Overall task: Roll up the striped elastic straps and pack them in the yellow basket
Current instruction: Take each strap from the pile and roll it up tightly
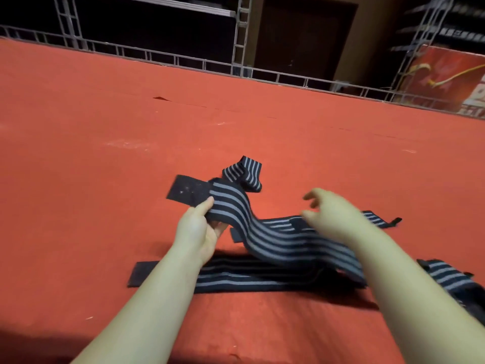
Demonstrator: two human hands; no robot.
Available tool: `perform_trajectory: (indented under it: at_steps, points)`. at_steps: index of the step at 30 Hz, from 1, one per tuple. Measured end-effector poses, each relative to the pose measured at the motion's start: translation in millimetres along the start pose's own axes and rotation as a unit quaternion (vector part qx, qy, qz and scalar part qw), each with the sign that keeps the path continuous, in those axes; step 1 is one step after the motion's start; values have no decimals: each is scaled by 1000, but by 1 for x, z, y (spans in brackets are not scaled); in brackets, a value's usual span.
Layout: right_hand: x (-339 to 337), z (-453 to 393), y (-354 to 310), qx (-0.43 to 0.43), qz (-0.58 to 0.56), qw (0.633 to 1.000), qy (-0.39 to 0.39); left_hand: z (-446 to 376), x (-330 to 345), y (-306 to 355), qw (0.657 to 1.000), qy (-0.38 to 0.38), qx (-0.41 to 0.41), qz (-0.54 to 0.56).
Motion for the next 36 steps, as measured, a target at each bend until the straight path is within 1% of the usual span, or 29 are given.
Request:
perform_trajectory:
  at_steps: [1, 2, 4, 5, 7, 9, 10, 11, 13, 14, 15, 16, 17, 18, 19, 21, 23, 24, 25, 27, 28, 31, 34, 36]
  points:
    - [14, 7, -16, -59, -71, 995, -25, 3, 0, -4, 1000, -4, -2, -25]
    - [26, 15, -33, -105, -139, 983, -57, 6, 0, -8, 999, -12, -3, -49]
    - [44, 26, -61, -158, -229, 955, -103, 15, -1, -11, 995, -42, -8, -90]
    - [50, 27, -71, -164, -253, 948, -102, 19, -2, -10, 993, -55, -11, -104]
    - [58, 23, -81, -173, -275, 945, -50, 22, -7, -6, 989, -66, -1, -131]
    - [61, 21, -88, -195, -248, 948, 45, 21, -16, 0, 979, -41, 13, -200]
    - [64, 21, -92, -210, -214, 949, 94, 20, -20, 3, 975, -33, 6, -218]
    - [68, 23, -97, -232, -171, 947, 143, 22, -23, 6, 974, -43, -11, -221]
    - [79, 29, -108, -274, -98, 933, 210, 27, -26, 12, 974, -99, -53, -198]
    - [87, 33, -113, -289, -79, 928, 222, 29, -26, 14, 975, -115, -62, -182]
    - [96, 37, -117, -303, -66, 923, 228, 30, -28, 15, 978, -112, -59, -168]
    - [105, 40, -119, -308, -64, 922, 227, 27, -32, 15, 982, -90, -47, -161]
    - [112, 43, -120, -305, -73, 926, 210, 23, -37, 15, 987, -51, -38, -150]
    - [118, 44, -121, -292, -83, 934, 187, 20, -42, 16, 990, -16, -37, -135]
    - [123, 44, -120, -272, -89, 944, 164, 15, -48, 17, 992, 3, -43, -115]
    - [133, 41, -116, -225, -81, 963, 124, 8, -61, 24, 995, 5, -50, -91]
    - [145, 39, -112, -221, -41, 964, 142, 2, -79, 32, 991, 5, -44, -127]
    - [151, 40, -111, -223, -17, 962, 159, 0, -89, 36, 981, 9, -42, -187]
    - [158, 41, -110, -229, 0, 957, 177, -1, -99, 39, 963, 11, -45, -264]
    - [172, 44, -108, -239, 30, 949, 204, 0, -117, 43, 916, 11, -58, -396]
    - [176, 46, -110, -233, 37, 948, 212, 0, -126, 45, 899, 20, -58, -434]
    - [186, 47, -114, -214, 35, 950, 226, -4, -146, 52, 868, 54, -46, -492]
    - [196, 47, -117, -194, 26, 954, 227, -8, -157, 54, 844, 42, -63, -532]
    - [200, 48, -117, -178, 10, 958, 223, -9, -161, 56, 839, 27, -92, -536]
Point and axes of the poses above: each hand's wrist, its own z-axis away from the middle knuckle, its own x-axis out of the palm, y = z × x, the point moved 2 cm from there along -z, towards the middle knuckle, and after that the axes turned 3 degrees about -z, right-handed, at the moved point
